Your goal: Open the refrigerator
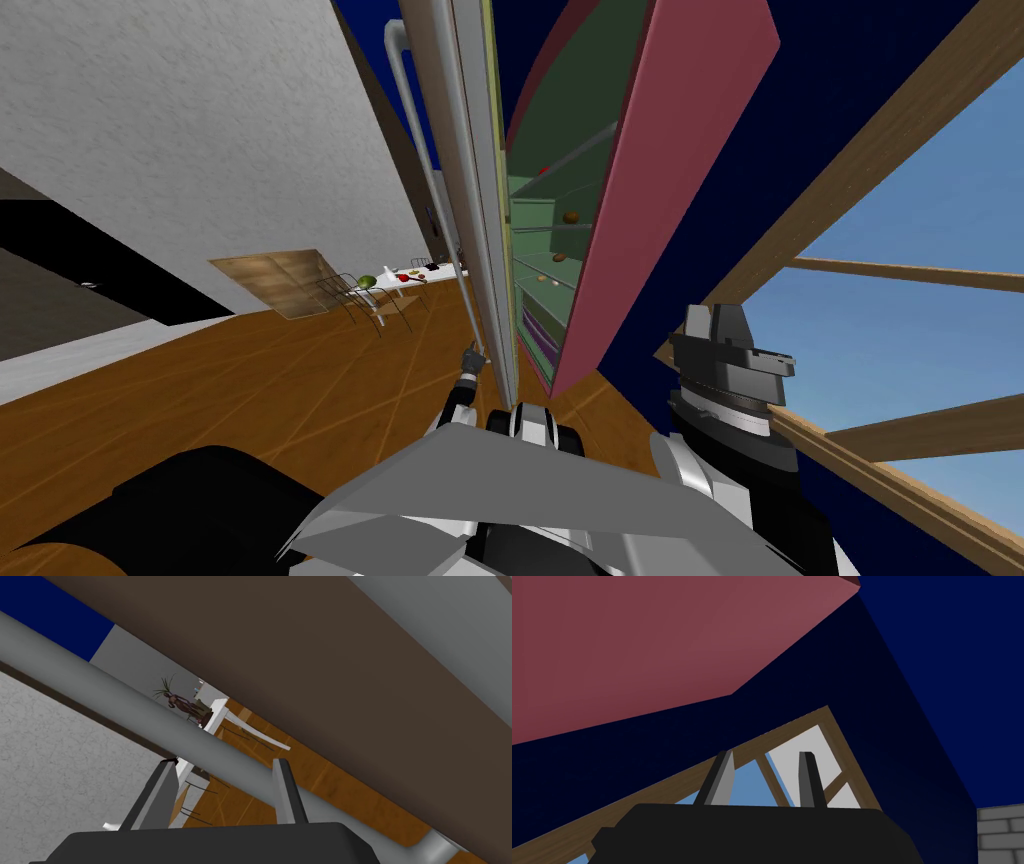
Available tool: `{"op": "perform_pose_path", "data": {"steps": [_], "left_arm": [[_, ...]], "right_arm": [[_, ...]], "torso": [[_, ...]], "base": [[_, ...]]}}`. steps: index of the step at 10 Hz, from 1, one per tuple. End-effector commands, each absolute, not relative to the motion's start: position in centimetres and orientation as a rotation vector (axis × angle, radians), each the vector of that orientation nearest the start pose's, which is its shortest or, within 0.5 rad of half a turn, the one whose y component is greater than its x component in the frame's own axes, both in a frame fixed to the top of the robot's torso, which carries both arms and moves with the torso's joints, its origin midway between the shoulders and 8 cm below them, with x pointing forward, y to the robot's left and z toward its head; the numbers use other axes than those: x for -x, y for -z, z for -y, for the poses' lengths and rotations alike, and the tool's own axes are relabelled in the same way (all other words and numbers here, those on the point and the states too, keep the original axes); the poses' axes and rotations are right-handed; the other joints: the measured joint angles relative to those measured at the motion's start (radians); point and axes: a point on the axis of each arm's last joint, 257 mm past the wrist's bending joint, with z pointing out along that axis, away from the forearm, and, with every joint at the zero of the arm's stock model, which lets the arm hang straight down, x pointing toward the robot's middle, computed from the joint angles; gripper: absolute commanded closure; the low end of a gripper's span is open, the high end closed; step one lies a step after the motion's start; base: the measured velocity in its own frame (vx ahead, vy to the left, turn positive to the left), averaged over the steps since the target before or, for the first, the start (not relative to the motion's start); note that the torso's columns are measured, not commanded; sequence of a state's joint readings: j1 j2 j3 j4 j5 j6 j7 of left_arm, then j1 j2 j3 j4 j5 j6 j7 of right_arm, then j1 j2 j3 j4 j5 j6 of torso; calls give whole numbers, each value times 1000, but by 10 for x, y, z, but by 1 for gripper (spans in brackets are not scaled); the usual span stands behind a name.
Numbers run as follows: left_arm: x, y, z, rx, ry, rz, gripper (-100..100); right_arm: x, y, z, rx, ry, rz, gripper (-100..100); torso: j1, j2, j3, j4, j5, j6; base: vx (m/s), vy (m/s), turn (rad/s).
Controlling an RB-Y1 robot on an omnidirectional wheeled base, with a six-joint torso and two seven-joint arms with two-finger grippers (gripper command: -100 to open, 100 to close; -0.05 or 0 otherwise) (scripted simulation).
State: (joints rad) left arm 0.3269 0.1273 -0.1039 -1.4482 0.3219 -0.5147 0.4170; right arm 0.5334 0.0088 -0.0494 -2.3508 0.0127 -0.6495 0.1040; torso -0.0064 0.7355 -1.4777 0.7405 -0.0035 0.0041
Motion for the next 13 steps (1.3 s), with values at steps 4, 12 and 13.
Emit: {"op": "perform_pose_path", "data": {"steps": [4,12,13], "left_arm": [[-416,308,-273,1577,1646,-775,100],[-409,307,-234,1549,1754,-914,100],[-409,307,-234,1549,1754,-914,100]], "right_arm": [[-296,-71,286,-458,-1172,-505,0],[-296,-71,286,-458,-1172,-505,0],[-296,-71,286,-458,-1172,-505,0]], "torso": [[9,-5,-2,0,3,1],[8,0,1,1,3,0],[5,2,2,-1,3,-2]], "base": [[9,276,-121],[-4,380,-177],[10,318,-64]]}}
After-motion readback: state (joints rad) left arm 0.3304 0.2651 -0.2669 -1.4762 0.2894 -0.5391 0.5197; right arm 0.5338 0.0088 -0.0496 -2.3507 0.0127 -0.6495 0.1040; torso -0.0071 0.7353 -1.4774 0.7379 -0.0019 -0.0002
